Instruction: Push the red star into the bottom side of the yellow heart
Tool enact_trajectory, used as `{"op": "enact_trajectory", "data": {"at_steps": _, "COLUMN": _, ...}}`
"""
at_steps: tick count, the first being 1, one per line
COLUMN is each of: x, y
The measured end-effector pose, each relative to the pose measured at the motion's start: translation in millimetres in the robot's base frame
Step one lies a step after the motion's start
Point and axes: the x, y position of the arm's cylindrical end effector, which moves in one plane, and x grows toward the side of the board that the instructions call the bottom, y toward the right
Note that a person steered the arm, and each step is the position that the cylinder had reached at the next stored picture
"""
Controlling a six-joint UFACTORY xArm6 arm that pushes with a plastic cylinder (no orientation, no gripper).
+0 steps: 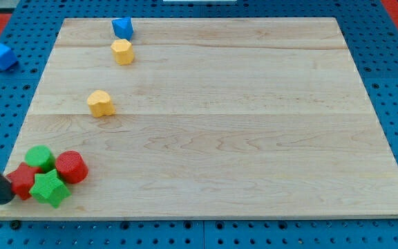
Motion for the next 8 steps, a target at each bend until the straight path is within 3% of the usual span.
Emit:
{"op": "enact_trajectory", "data": {"at_steps": 4, "x": -79, "y": 75}}
{"op": "enact_trajectory", "data": {"at_steps": 6, "x": -45, "y": 94}}
{"op": "enact_trajectory", "data": {"at_steps": 8, "x": -73, "y": 111}}
